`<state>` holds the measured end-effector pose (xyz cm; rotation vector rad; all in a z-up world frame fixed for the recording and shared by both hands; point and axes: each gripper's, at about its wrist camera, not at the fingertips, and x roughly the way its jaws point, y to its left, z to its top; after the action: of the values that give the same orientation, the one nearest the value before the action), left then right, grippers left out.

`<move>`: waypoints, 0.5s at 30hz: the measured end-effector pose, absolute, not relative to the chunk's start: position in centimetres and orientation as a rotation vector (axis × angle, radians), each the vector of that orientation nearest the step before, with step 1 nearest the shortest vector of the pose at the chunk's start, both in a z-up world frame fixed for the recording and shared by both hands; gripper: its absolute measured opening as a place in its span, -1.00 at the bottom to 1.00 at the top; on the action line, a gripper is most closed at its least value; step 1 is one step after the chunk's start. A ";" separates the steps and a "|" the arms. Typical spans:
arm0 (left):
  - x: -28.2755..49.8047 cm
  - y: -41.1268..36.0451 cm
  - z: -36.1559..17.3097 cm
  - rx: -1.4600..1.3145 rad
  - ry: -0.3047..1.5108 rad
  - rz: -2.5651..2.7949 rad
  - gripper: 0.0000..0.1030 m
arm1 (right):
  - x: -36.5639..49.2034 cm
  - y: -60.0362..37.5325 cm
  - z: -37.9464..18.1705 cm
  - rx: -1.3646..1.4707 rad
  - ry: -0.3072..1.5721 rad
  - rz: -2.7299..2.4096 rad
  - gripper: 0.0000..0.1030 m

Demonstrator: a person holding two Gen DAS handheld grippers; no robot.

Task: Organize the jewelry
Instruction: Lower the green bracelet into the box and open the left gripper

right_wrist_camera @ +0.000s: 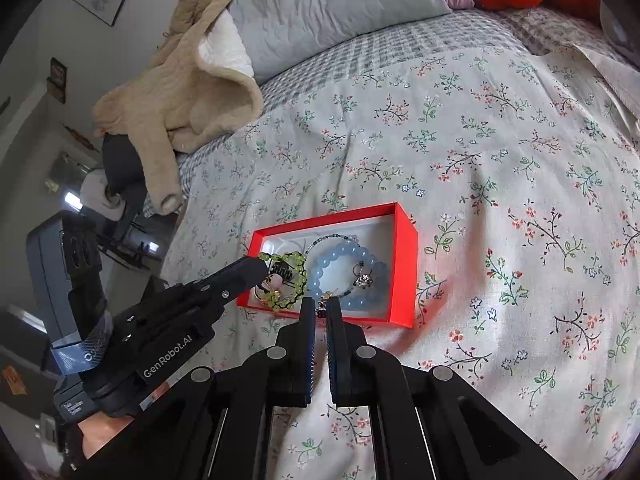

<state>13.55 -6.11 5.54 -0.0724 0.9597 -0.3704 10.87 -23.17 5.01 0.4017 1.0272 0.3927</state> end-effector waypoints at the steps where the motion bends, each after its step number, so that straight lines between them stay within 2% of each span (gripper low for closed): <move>1: 13.7 -6.1 5.3 -0.072 0.961 -0.369 -0.88 | 11.1 -23.0 4.7 0.398 1.035 0.386 -0.90; 5: 14.1 -6.0 4.7 -0.060 0.972 -0.359 -0.84 | 12.1 -22.4 3.8 0.376 1.056 0.352 -0.89; 9: 13.9 -5.3 5.0 -0.071 0.957 -0.346 -0.51 | 12.6 -22.2 4.2 0.370 1.007 0.345 -0.85; 11: 13.8 -5.0 5.3 -0.072 0.954 -0.343 -0.35 | 12.7 -22.3 4.4 0.383 0.999 0.336 -0.73; 15: 13.2 -4.3 5.8 -0.072 0.957 -0.335 -0.29 | 12.5 -22.5 4.4 0.379 1.003 0.315 -0.72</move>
<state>13.16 -4.30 5.76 -0.0723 0.9571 -0.3352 12.53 -22.52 4.42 0.3792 1.0031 0.3153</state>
